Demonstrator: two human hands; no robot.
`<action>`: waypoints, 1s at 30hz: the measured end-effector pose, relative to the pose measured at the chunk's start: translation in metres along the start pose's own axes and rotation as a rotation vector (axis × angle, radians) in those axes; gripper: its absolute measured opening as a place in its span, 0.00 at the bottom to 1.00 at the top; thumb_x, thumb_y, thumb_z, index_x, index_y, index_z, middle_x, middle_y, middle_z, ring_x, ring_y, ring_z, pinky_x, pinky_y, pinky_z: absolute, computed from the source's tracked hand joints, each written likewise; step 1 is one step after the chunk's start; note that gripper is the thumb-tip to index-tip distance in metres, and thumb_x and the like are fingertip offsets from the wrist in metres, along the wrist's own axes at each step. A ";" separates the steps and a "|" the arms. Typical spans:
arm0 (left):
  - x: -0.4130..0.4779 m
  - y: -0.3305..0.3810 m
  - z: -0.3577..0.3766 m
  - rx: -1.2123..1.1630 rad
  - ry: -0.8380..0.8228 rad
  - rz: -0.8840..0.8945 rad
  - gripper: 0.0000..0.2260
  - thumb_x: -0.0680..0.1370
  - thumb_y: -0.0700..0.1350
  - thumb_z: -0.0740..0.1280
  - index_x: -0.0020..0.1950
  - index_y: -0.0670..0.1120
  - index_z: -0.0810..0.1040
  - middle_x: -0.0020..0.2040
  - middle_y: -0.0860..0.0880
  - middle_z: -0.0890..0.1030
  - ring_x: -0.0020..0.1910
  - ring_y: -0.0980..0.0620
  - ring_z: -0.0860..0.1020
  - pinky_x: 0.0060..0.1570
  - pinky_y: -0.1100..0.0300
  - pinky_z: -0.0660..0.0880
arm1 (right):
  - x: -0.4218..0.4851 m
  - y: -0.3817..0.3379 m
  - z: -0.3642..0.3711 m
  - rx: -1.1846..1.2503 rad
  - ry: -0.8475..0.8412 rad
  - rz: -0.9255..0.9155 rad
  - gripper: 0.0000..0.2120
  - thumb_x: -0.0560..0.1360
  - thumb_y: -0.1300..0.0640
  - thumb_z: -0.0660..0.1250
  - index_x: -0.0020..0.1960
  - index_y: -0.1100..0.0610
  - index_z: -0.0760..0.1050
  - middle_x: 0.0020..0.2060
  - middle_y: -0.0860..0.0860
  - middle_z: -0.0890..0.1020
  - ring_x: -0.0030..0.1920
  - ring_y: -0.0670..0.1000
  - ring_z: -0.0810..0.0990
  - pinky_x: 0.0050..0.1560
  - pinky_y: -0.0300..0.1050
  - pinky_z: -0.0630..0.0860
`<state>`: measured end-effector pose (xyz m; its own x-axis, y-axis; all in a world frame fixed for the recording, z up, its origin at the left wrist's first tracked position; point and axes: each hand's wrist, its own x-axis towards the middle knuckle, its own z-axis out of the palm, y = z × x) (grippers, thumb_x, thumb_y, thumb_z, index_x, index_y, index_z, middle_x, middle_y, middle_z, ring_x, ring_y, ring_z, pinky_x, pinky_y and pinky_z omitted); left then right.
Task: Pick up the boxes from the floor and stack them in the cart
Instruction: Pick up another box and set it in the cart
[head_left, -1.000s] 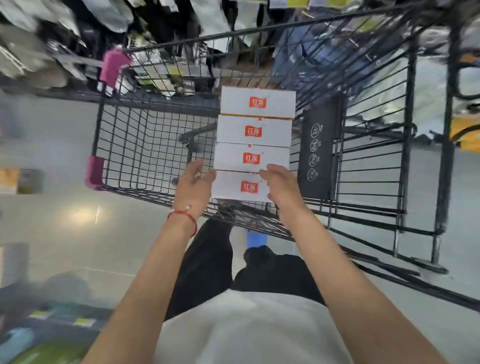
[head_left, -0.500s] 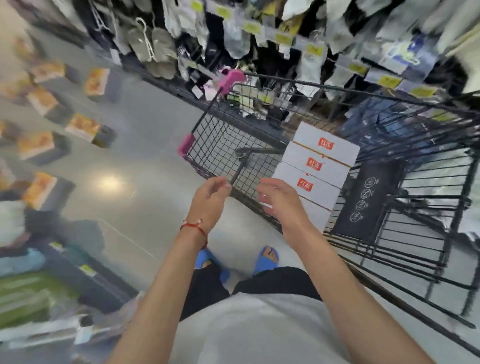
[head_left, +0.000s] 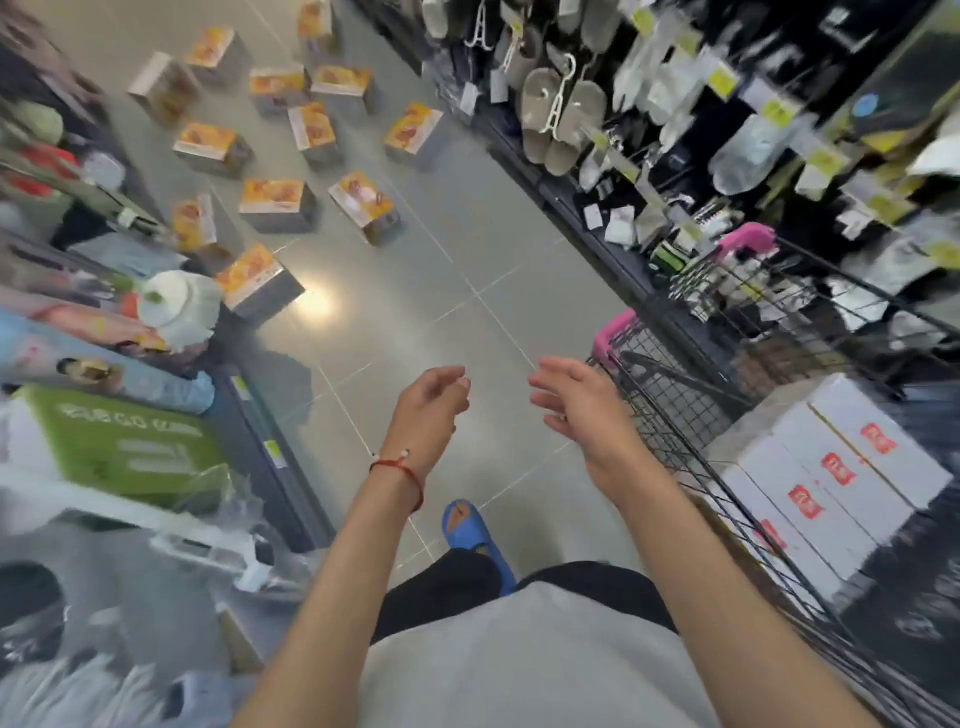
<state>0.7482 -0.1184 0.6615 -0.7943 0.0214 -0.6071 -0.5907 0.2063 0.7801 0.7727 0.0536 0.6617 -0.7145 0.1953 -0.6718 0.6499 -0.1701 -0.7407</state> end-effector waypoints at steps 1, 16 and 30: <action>0.007 0.003 -0.017 -0.017 0.014 -0.004 0.09 0.82 0.46 0.65 0.62 0.51 0.78 0.58 0.51 0.81 0.56 0.53 0.80 0.51 0.59 0.74 | 0.005 -0.006 0.016 -0.011 -0.019 0.001 0.13 0.81 0.55 0.67 0.66 0.52 0.78 0.59 0.51 0.84 0.56 0.48 0.83 0.60 0.46 0.77; 0.144 0.073 -0.163 -0.205 0.210 -0.059 0.07 0.81 0.46 0.65 0.58 0.53 0.78 0.58 0.52 0.82 0.56 0.54 0.81 0.53 0.58 0.75 | 0.130 -0.117 0.180 -0.158 -0.183 -0.003 0.09 0.81 0.55 0.67 0.60 0.48 0.79 0.60 0.52 0.84 0.60 0.51 0.83 0.67 0.52 0.77; 0.328 0.213 -0.192 -0.257 0.290 -0.101 0.11 0.82 0.46 0.64 0.64 0.49 0.78 0.61 0.50 0.81 0.56 0.53 0.81 0.51 0.59 0.75 | 0.314 -0.283 0.259 -0.274 -0.282 0.007 0.13 0.80 0.55 0.69 0.65 0.51 0.79 0.58 0.50 0.84 0.57 0.48 0.84 0.60 0.46 0.79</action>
<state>0.3346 -0.2553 0.6579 -0.7161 -0.2709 -0.6433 -0.6547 -0.0589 0.7536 0.2978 -0.0869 0.6590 -0.7281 -0.0847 -0.6802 0.6729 0.1012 -0.7328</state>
